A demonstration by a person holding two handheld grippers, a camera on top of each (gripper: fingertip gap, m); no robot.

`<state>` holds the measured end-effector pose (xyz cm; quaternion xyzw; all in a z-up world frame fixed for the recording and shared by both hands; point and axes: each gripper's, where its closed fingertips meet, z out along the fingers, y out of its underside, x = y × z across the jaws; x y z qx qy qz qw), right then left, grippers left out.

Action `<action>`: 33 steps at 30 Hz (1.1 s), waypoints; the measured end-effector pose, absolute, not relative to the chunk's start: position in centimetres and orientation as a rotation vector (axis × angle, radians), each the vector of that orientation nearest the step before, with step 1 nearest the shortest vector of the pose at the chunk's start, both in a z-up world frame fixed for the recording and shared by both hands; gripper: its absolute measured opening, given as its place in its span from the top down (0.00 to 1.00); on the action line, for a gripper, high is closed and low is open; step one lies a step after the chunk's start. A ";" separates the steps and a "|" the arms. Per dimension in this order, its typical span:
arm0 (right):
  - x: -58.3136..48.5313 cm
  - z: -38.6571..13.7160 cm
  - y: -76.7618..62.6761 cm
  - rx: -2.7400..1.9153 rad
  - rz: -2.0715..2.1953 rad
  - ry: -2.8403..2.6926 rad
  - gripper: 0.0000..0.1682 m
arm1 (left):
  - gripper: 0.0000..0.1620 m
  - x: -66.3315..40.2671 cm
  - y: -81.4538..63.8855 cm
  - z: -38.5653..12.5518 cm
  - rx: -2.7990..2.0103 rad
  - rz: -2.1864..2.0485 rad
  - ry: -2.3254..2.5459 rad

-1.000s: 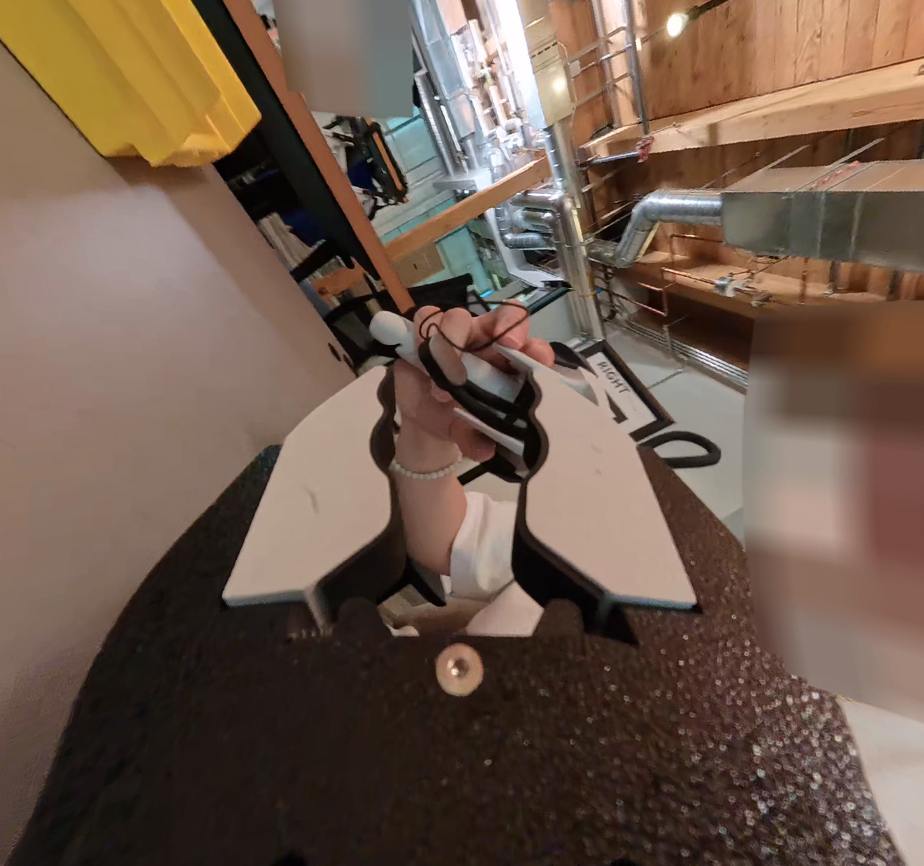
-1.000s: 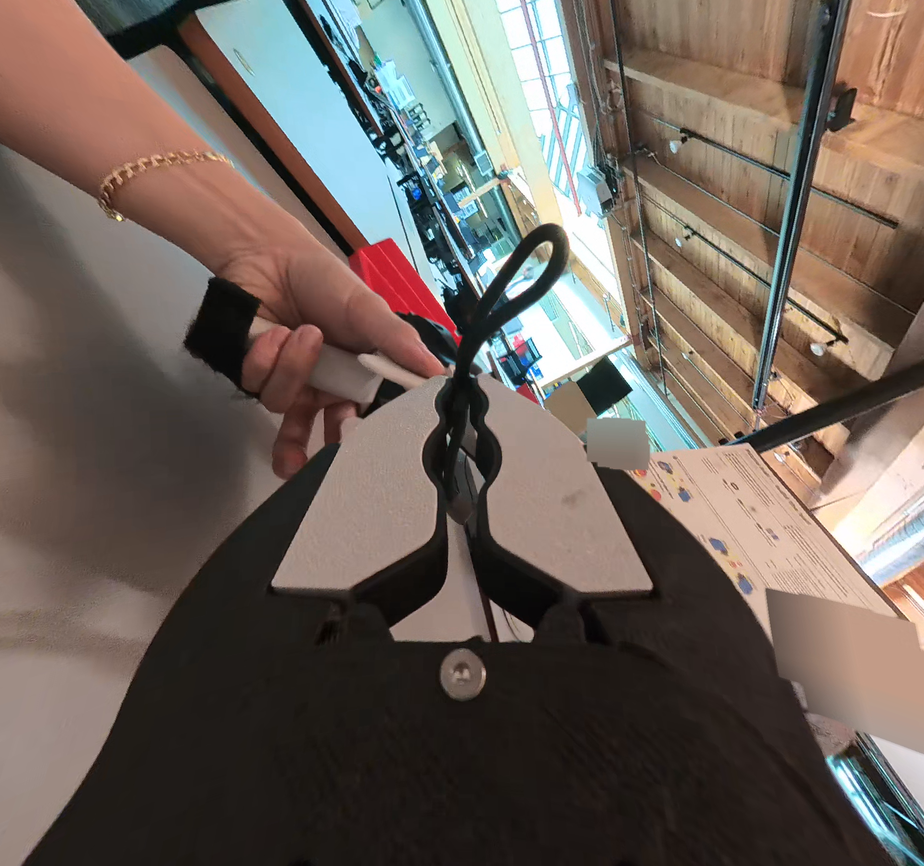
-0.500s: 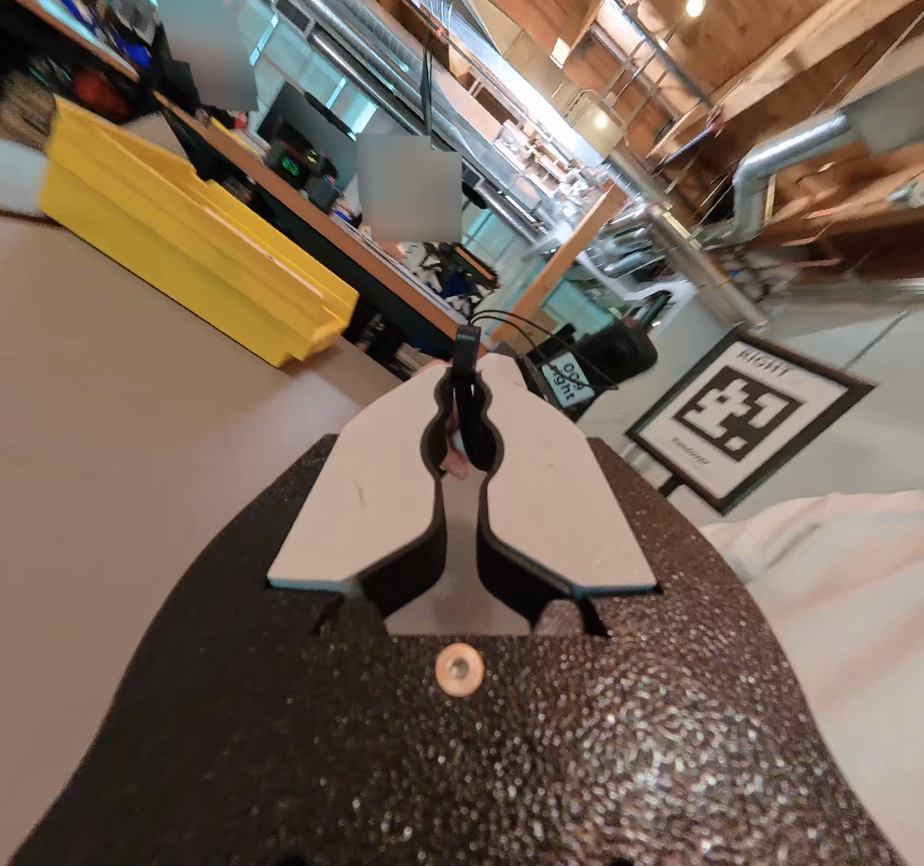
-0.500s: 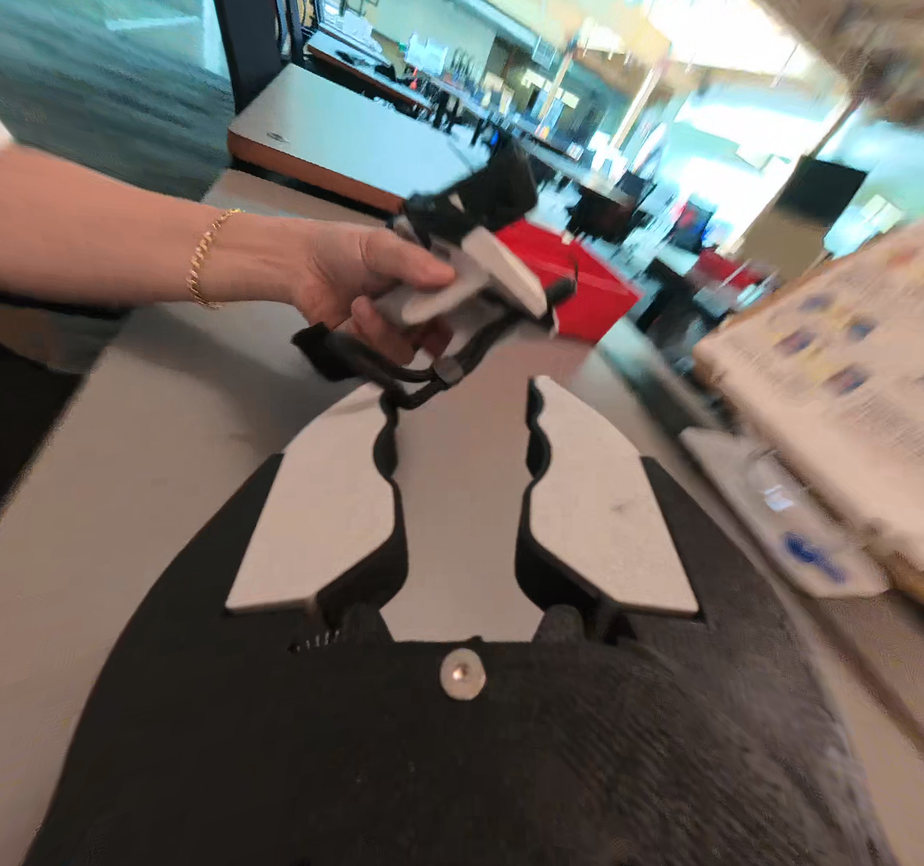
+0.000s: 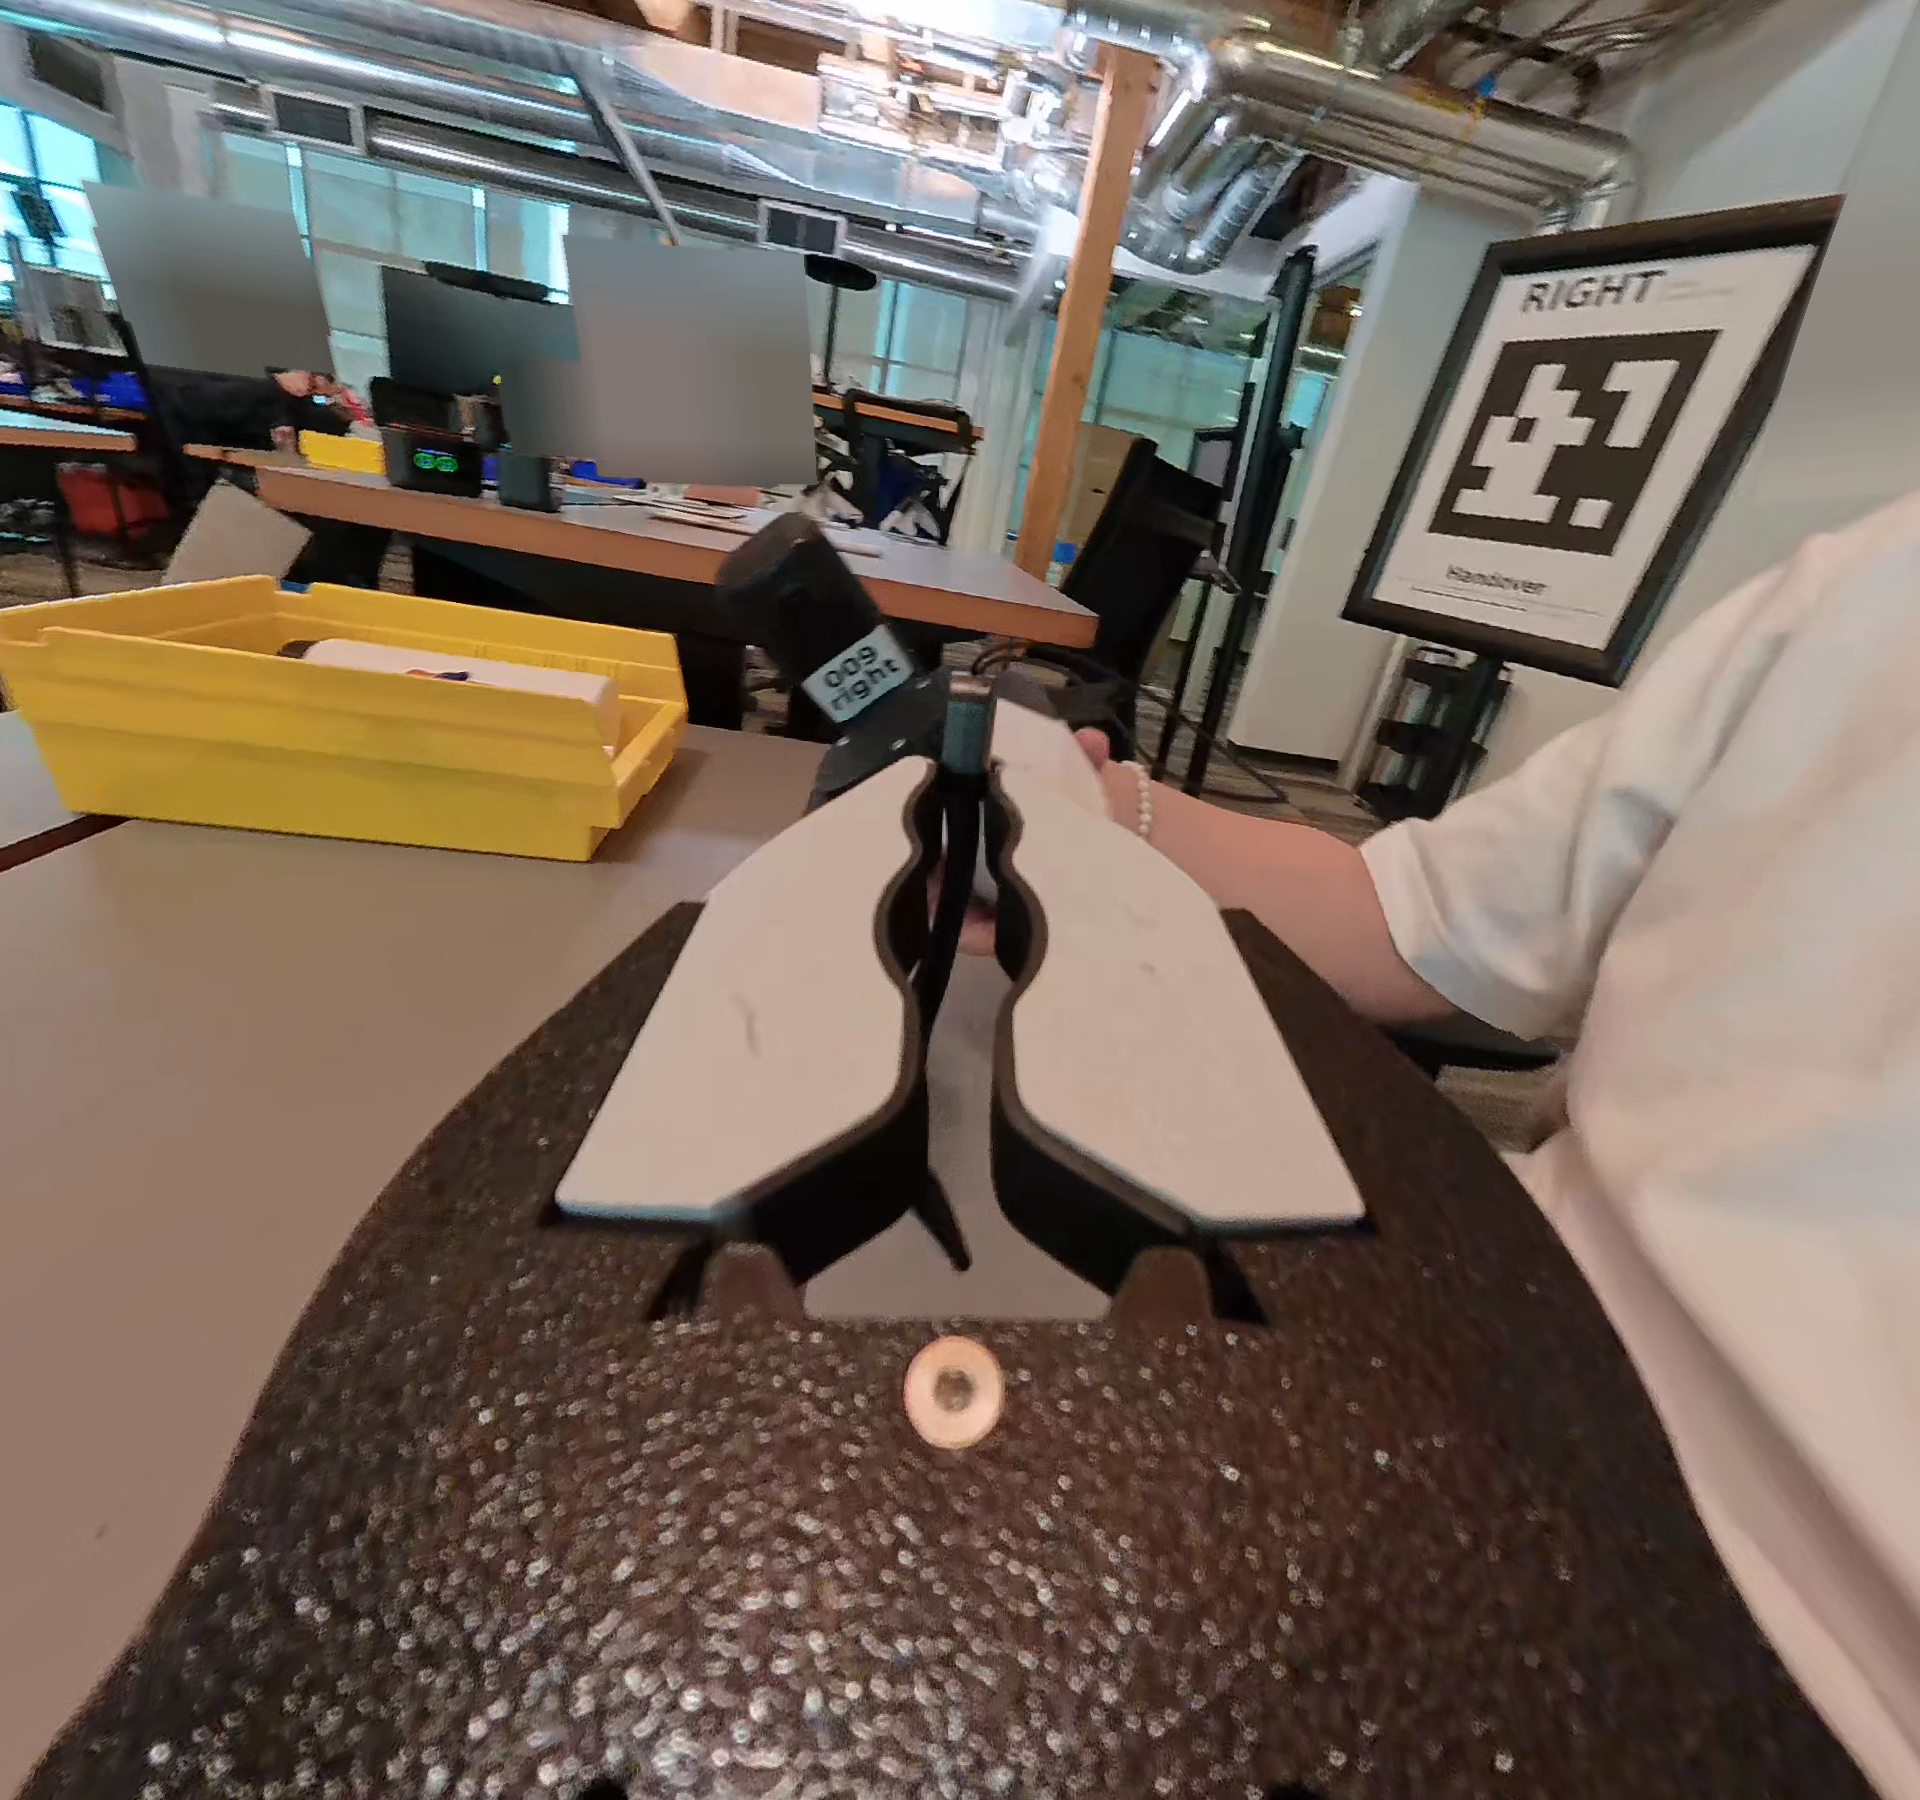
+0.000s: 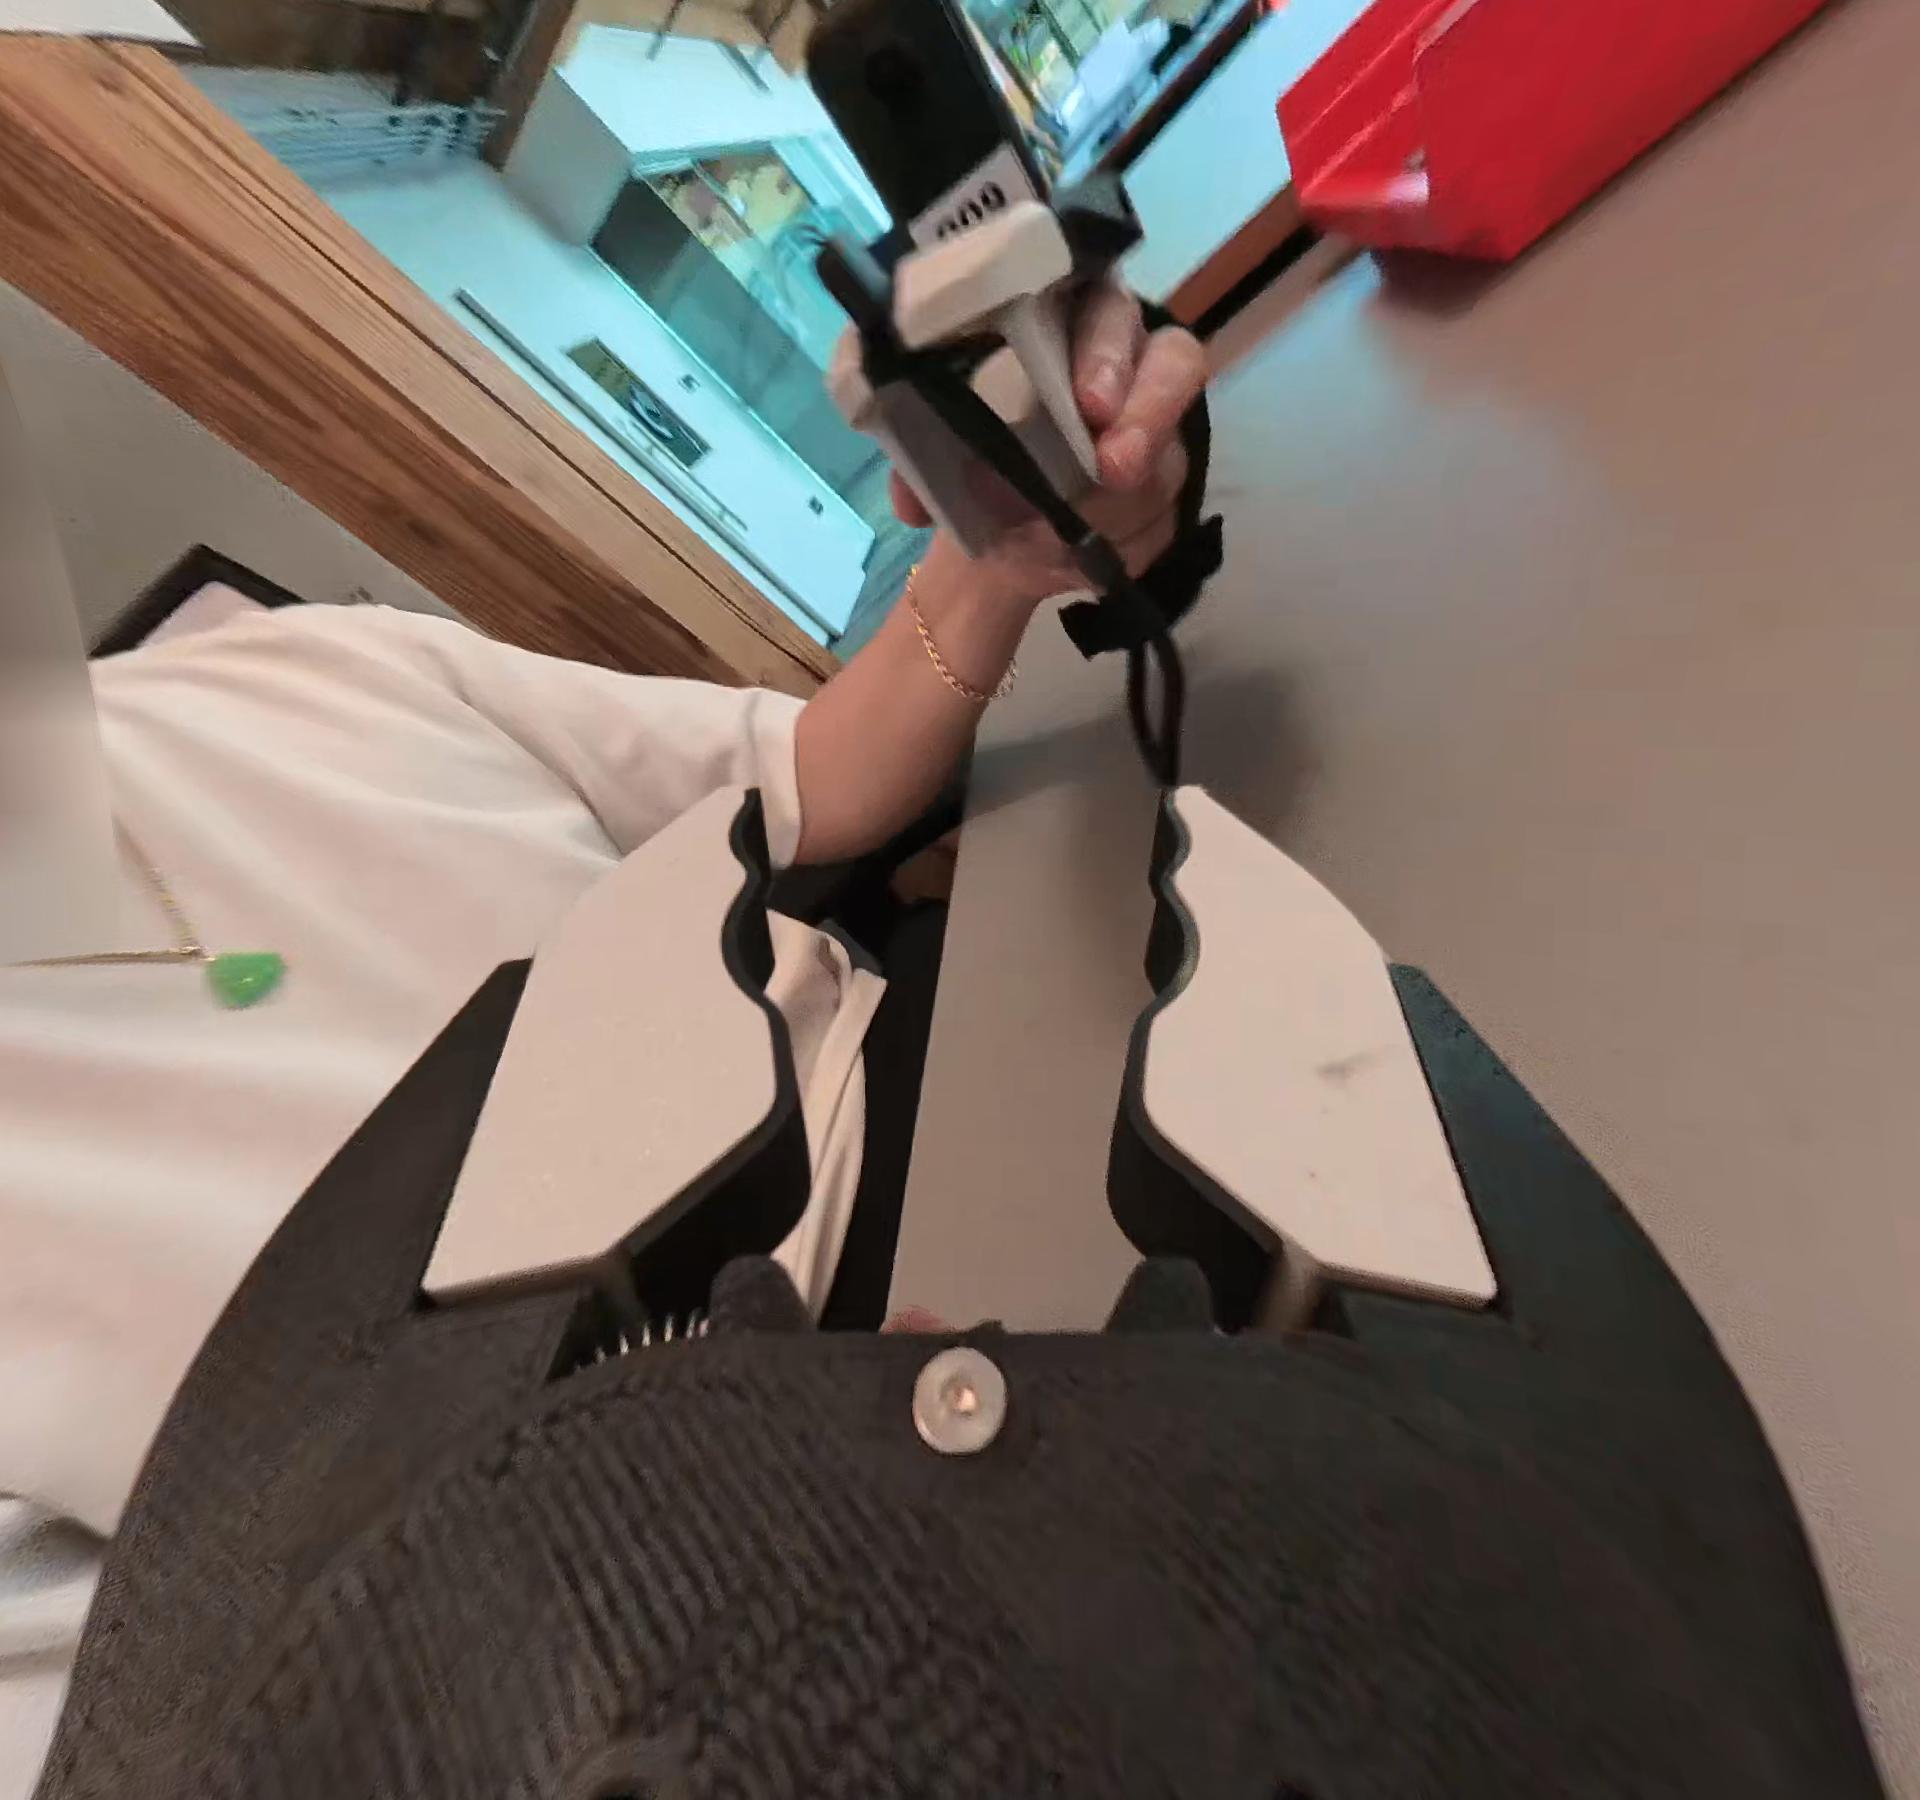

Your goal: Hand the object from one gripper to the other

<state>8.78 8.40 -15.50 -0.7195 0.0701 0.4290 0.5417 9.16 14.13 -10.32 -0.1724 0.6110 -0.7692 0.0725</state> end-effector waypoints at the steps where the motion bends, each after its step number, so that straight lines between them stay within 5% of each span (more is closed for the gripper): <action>1: 8.5 -16.4 8.9 -1.759 1.009 0.172 0.58 | 0.96 8.8 13.8 -10.4 -0.496 -2.330 1.850; 10: 4.9 -18.2 11.7 -1.878 1.005 0.069 0.56 | 0.96 7.3 11.4 -10.9 -0.382 -2.407 1.956; 13: 5.0 -18.0 12.4 -1.882 0.935 0.069 0.64 | 0.96 7.2 11.1 -11.1 -0.380 -2.399 1.973; 16: 5.4 -17.1 12.5 -1.841 0.918 0.073 0.84 | 0.96 7.1 11.0 -11.1 -0.371 -2.391 1.976; 23: 5.4 -17.2 12.5 -1.850 0.879 0.042 0.96 | 0.96 7.0 10.9 -10.8 -0.368 -2.408 1.969; 33: 9.0 -16.9 13.0 -1.845 0.545 0.023 0.97 | 0.91 7.9 11.2 -11.0 -0.445 -2.285 1.990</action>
